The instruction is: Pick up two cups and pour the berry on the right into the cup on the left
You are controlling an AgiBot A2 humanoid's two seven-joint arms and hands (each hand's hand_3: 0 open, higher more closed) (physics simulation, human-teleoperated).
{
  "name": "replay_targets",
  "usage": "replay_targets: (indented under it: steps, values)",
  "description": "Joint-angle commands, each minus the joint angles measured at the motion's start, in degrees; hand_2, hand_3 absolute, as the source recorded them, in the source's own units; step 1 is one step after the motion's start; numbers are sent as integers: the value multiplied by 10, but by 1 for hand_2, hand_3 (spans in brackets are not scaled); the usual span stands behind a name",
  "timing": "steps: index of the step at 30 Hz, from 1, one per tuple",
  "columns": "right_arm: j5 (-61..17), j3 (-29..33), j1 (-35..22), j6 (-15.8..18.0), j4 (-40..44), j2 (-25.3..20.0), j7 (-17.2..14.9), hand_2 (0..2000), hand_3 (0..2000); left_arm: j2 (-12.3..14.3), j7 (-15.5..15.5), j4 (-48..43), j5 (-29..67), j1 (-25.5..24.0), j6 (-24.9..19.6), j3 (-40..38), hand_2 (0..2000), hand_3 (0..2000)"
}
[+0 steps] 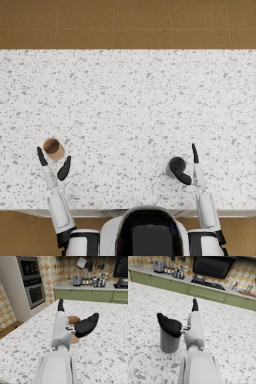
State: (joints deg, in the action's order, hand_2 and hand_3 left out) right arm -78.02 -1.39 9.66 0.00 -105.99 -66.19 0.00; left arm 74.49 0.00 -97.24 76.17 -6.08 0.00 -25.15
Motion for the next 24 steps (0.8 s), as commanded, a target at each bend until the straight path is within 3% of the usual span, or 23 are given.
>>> replay_targets:
  steps: [1,6,13,17,24]
  values:
    - [0,-8,0,0,38,-1,0,0,0,-3,0,43,0,9,0,5,0,0]
    - [0,-32,9,0,60,-5,0,0,0,-5,0,87,0,25,0,14,0,0]
    - [2,-41,2,1,102,-14,38,0,0,-7,0,134,0,50,0,22,0,0]
    - [1,-37,0,8,121,-20,11,0,0,-7,0,156,0,62,0,21,0,0]
    - [0,-36,-6,23,133,-31,3,0,0,-8,0,206,0,88,0,27,0,0]
